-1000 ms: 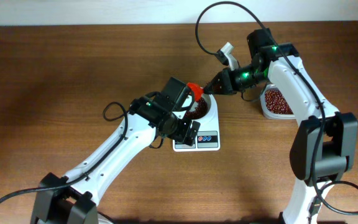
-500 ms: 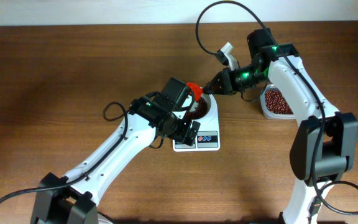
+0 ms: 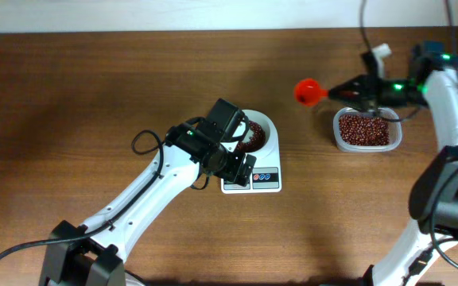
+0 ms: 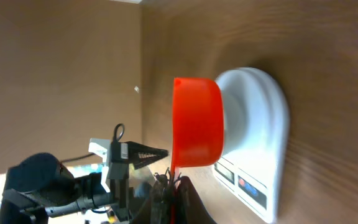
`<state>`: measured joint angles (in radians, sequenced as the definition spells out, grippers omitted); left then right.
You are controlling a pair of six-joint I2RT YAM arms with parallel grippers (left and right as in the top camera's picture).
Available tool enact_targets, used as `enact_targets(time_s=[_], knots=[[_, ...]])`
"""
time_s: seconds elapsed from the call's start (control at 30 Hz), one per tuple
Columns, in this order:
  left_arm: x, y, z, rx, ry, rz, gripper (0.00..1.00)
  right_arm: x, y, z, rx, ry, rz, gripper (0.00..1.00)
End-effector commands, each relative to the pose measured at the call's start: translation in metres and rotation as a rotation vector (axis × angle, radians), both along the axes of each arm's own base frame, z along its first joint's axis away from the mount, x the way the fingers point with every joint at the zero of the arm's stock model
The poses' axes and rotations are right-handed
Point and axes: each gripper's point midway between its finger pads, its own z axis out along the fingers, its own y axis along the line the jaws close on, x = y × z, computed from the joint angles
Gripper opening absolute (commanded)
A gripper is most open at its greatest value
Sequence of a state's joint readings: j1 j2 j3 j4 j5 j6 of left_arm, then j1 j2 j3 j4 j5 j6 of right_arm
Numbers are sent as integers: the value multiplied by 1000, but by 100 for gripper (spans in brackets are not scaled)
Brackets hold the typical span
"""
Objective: Scoop item into bowl and weigh 50g on scale
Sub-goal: 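Lower the scoop into the bean container and open the right gripper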
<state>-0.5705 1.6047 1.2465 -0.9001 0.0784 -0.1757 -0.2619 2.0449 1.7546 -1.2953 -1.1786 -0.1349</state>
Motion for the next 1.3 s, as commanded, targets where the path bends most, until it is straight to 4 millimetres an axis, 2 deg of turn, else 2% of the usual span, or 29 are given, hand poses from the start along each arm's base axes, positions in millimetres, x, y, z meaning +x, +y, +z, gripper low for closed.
enact_targets(time_s=[0.0, 0.07, 0.2, 0.6, 0.67, 0.77, 0.83, 0.97, 1.03, 1.1, 1.17, 1.27], knots=[[-1, -1, -3, 8, 4, -19, 99, -6, -46, 8, -90, -6, -93, 4], [-1, -1, -3, 8, 4, -19, 99, -14, -71, 0, -124, 44, -144, 4], [-1, -1, -3, 8, 4, -19, 99, -25, -91, -9, -182, 78, -162, 4], [-1, -1, -3, 8, 4, -19, 99, -32, -101, -25, -295, 121, -150, 4], [-1, -1, -3, 8, 4, -19, 99, -38, -109, -36, -374, 158, -142, 4], [-1, -1, -3, 8, 4, -19, 99, -38, -114, -41, -405, 176, -154, 4], [-1, -1, -3, 8, 4, -19, 99, -44, -129, -56, -525, 287, -199, 4], [-1, -1, -3, 8, 4, -19, 99, -40, -122, -68, -666, 297, -159, 4], [-1, -1, -3, 8, 4, -19, 99, -36, -129, -75, -813, 325, -174, 4], [-1, -1, -3, 8, 4, -19, 99, -25, -126, -72, -964, 273, -140, 4], [-1, -1, -3, 8, 4, -19, 99, -19, -130, -73, -1102, 249, -126, 4], [-1, -1, -3, 8, 4, -19, 99, -14, -111, -75, -1139, 213, -73, 4]])
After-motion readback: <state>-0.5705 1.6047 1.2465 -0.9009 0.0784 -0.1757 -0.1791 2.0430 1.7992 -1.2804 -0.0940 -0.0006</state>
